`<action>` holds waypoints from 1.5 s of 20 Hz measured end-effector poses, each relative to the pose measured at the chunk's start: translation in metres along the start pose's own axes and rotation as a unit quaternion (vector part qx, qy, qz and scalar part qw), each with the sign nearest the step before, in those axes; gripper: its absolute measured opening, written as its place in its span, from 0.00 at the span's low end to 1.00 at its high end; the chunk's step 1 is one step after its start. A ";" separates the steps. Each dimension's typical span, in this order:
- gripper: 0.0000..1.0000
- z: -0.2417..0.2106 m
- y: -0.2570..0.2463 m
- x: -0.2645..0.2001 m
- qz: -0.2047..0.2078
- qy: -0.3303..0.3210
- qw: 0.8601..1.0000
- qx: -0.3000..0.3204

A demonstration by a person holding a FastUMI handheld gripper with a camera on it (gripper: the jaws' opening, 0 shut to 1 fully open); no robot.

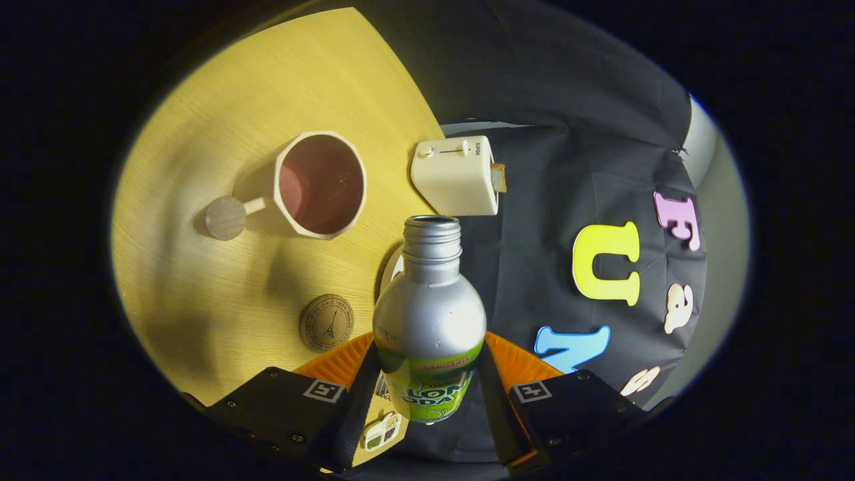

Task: Take the bottle from table, then pour the juice into the cup, finally place the bottle on the coaster

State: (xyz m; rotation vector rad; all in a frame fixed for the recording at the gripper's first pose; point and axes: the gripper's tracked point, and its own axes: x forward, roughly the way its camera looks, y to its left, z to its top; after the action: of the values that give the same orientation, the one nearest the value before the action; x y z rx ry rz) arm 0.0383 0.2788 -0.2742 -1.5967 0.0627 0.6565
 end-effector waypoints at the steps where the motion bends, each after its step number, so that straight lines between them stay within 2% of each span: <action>1: 0.77 -0.001 -0.002 0.000 -0.002 -0.001 1.000 0.009; 6: 0.77 -0.008 -0.002 -0.004 0.002 -0.007 0.997 0.072; 15: 0.77 -0.021 -0.008 -0.011 0.001 -0.009 0.981 0.195; 21: 0.76 -0.034 -0.006 -0.011 0.020 -0.002 0.944 0.329; 25: 0.76 -0.033 -0.001 -0.014 0.043 -0.009 0.912 0.408; 30: 0.77 -0.026 -0.013 -0.017 0.038 -0.057 0.878 0.474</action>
State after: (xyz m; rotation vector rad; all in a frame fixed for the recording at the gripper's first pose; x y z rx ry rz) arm 0.0389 0.2508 -0.2553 -0.6047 0.3135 0.6335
